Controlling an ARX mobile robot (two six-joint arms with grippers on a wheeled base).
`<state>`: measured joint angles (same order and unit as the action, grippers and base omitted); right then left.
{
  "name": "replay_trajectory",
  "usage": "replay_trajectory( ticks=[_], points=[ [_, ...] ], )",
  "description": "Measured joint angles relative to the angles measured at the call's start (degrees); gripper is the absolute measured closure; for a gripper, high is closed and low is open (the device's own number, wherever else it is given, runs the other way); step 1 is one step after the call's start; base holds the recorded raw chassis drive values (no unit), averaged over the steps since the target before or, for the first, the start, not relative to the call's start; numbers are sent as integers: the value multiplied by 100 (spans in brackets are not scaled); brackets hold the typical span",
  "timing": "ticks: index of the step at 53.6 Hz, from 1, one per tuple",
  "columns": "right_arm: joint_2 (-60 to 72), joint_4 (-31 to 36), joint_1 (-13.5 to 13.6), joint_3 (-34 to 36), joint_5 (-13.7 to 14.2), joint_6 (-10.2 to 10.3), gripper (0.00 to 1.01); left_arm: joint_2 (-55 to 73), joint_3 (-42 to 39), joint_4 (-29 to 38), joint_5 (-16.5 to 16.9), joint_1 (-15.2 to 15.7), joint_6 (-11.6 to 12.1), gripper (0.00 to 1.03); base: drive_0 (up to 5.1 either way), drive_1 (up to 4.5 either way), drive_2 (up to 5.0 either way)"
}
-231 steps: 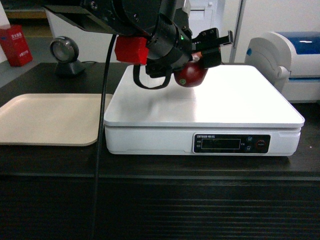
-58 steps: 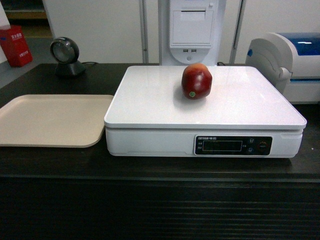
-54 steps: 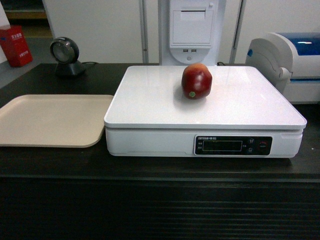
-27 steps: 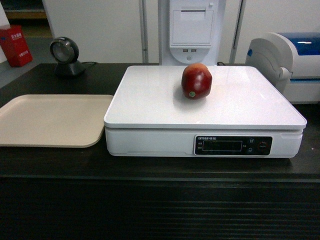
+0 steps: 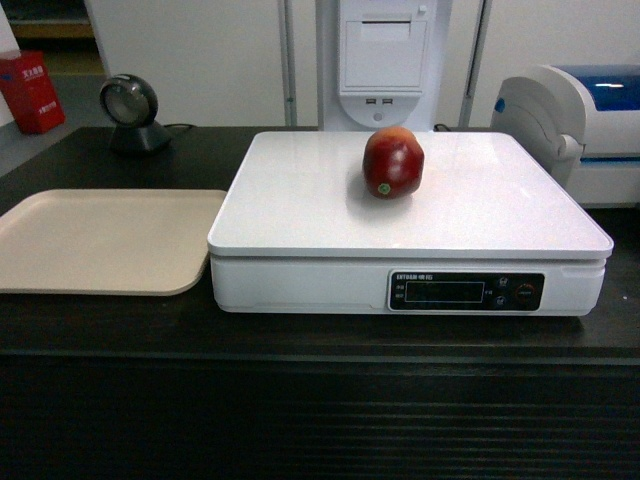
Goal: Place dark red mango on scale at checkout
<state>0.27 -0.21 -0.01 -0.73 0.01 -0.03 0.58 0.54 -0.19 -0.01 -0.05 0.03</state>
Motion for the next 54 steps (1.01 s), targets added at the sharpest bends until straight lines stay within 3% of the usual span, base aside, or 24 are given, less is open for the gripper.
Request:
replay_trajectory(
  ticks=[15,54],
  points=[
    [0,0,0,0,0,0,3,0,0,0,0,0,4,3,0,0,0],
    [0,0,0,0,0,0,3,0,0,0,0,0,0,5,0,0,0]
  ],
)
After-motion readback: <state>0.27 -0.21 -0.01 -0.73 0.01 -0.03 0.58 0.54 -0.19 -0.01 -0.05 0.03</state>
